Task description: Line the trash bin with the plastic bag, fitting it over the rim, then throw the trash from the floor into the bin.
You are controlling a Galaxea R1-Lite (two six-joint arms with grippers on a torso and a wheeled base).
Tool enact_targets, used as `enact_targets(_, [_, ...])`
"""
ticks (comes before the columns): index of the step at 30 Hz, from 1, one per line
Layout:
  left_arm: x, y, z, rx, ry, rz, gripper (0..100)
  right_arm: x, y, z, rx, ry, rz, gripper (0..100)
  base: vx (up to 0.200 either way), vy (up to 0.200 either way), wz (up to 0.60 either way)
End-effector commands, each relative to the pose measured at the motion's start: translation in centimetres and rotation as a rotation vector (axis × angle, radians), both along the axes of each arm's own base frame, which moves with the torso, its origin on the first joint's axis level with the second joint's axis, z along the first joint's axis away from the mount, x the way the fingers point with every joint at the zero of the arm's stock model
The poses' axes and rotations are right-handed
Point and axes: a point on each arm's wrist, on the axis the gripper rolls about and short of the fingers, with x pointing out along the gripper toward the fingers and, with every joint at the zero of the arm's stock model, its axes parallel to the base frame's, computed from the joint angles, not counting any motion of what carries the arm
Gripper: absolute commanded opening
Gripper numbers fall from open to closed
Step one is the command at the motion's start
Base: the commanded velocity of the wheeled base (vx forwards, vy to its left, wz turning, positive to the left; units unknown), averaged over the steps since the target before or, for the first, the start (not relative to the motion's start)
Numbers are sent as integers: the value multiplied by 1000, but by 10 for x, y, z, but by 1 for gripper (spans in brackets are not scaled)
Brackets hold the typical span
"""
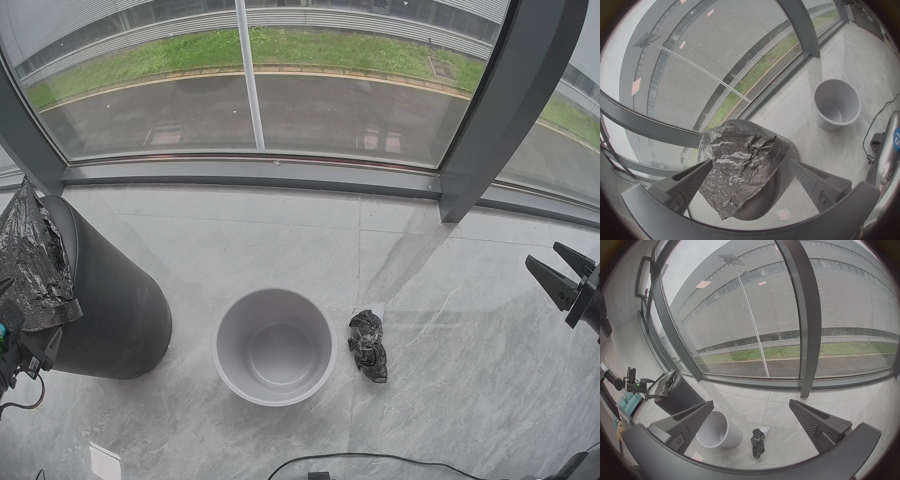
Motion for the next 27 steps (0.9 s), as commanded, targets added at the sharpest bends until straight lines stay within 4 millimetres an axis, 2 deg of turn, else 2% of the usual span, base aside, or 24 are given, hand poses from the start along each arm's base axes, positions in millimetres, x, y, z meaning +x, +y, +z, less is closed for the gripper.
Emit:
enact_targets(1, [21, 8, -10, -1, 79, 54, 100, 1, 0, -1, 0, 8, 0, 100, 0, 0, 0])
enact_targets(16, [25, 8, -17, -16, 113, 59, 100, 2, 0, -3, -3, 17, 0, 100, 0, 0, 0])
enact_targets(27, [45, 11, -17, -11, 89, 58, 100, 4, 1, -6, -6, 32, 0, 100, 0, 0, 0])
